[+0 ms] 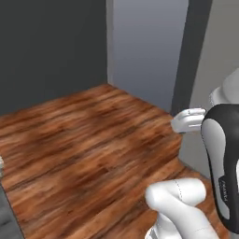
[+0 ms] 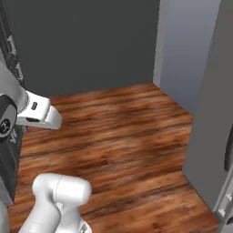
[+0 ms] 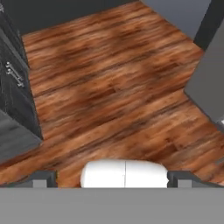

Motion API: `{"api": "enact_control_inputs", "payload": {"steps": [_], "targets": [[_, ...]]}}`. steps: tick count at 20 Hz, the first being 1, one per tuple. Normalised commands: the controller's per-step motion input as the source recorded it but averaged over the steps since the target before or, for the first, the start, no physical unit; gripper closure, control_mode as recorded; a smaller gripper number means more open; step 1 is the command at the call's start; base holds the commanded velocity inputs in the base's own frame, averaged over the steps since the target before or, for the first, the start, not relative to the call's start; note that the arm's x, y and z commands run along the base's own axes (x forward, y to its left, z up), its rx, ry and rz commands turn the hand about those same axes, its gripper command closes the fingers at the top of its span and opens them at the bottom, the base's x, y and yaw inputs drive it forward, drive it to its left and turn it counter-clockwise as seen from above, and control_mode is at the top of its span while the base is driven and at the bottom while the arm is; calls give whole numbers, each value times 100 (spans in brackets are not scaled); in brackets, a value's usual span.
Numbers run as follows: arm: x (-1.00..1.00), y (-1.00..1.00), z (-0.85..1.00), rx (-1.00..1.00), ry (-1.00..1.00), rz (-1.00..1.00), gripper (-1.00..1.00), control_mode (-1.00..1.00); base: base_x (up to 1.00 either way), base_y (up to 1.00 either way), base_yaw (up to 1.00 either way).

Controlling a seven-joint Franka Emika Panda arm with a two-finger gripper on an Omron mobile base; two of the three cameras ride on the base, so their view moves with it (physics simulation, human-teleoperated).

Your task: Take the eggplant and bell pepper out of the freezer and place them in the tupperware container on the counter. Then put the tupperware containing the vegetables back in the freezer.

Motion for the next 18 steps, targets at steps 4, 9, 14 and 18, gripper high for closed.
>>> {"api": "enact_control_inputs", "payload": {"steps": [4,9,14,18], "targets": [[0,0,0,0,0,0,-100,100,0,-26,-94],[0,0,0,0,0,0,-100,100,6,-39,-87],[0,0,0,0,0,0,-100,100,71,21,-55],[0,0,0,0,0,0,-100,100,20,32,-38]]}}
